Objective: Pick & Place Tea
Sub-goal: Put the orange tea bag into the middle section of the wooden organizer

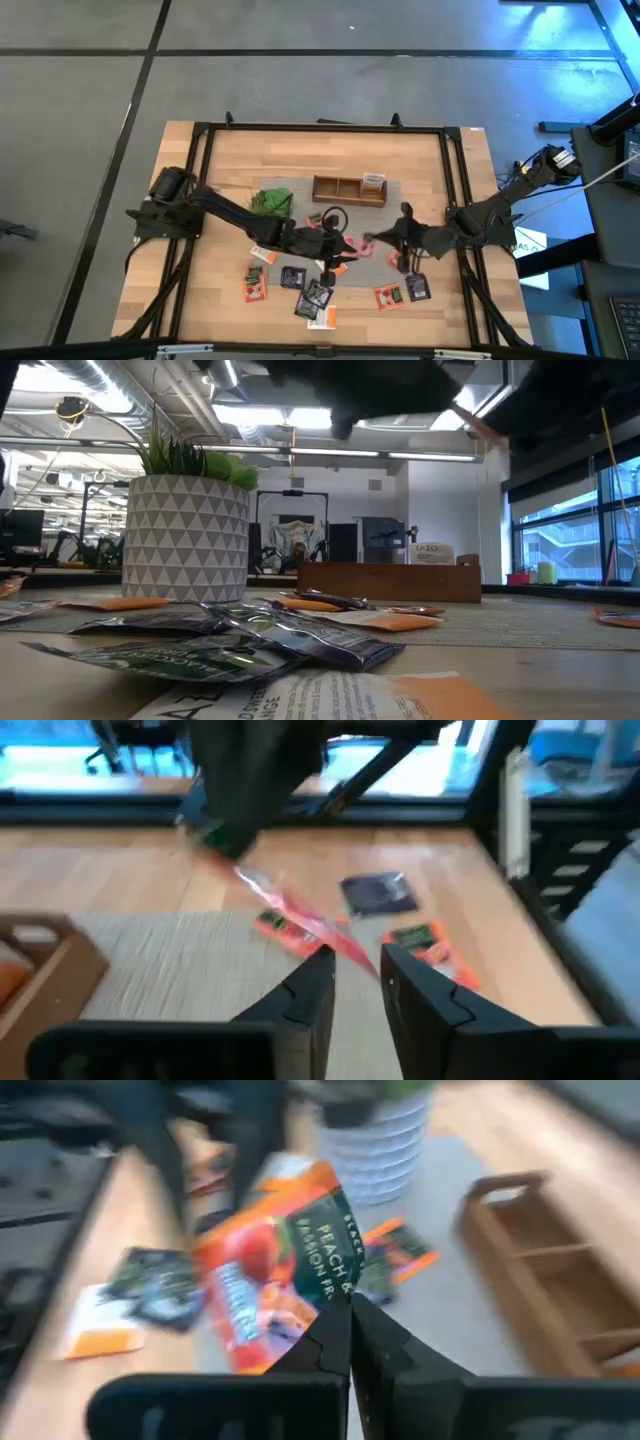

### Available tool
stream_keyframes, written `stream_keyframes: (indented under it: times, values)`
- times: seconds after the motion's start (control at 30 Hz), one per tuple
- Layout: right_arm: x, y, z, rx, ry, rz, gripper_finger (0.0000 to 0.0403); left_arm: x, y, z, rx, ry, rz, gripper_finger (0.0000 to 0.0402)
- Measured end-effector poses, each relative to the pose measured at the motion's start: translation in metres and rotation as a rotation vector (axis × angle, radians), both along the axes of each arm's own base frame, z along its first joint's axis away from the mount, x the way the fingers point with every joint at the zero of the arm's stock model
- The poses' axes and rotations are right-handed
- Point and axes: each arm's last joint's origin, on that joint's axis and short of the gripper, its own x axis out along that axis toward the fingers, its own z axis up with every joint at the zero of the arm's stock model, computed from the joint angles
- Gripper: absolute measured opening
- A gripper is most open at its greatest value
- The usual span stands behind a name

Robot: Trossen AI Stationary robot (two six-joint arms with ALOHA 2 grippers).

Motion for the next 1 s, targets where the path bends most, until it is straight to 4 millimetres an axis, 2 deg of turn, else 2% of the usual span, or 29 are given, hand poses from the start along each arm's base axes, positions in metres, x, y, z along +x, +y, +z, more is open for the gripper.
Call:
stream_keyframes:
  times: [0.23,0.5,0.77,1.0]
  values:
    - [0.025,-0.058,0.008,-0.110,0.063,-0.079,0.0003,-0.024,-0.015,0.035,0.134,-0.038,-0.112,0.0078]
    - [0.040,-0.122,-0.007,-0.185,0.190,-0.054,0.0002,-0.035,-0.022,0.046,0.175,-0.034,-0.149,0.0081]
    - [0.054,-0.161,-0.024,-0.208,0.188,0.005,0.0002,-0.035,-0.020,0.042,0.210,0.001,-0.153,0.0077]
    - [0.060,-0.178,-0.047,-0.226,0.273,-0.030,0.0003,-0.036,-0.020,0.041,0.217,0.020,-0.155,0.0081]
